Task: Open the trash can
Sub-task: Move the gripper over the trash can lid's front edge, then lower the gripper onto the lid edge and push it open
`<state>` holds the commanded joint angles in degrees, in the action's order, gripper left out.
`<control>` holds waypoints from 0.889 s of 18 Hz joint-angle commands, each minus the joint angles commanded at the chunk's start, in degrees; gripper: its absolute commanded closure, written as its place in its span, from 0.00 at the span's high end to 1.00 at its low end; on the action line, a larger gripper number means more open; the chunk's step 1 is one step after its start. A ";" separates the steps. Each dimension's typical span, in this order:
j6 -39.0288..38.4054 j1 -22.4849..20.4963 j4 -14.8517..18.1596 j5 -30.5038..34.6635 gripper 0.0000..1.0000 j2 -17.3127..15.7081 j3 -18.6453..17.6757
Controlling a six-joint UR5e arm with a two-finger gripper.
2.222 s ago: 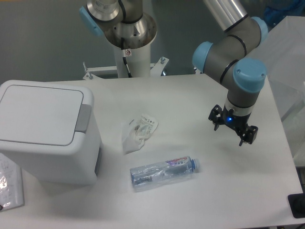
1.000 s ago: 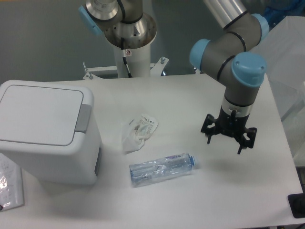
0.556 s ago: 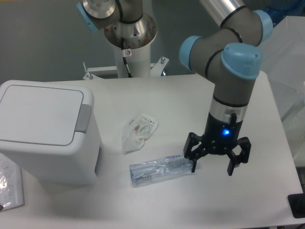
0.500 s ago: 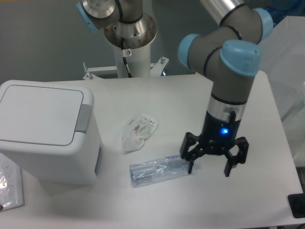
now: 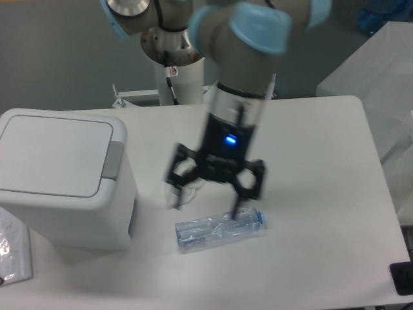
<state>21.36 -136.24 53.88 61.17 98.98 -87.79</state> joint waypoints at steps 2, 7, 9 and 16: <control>0.35 0.18 -0.26 0.18 1.00 -1.85 -3.07; 1.32 0.27 -0.44 0.53 1.00 -3.44 -6.34; 2.10 0.27 -0.44 0.53 1.00 -4.23 -7.48; 3.69 0.36 -0.61 0.62 1.00 -5.29 -9.86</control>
<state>25.05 -135.88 53.26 61.79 93.69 -97.65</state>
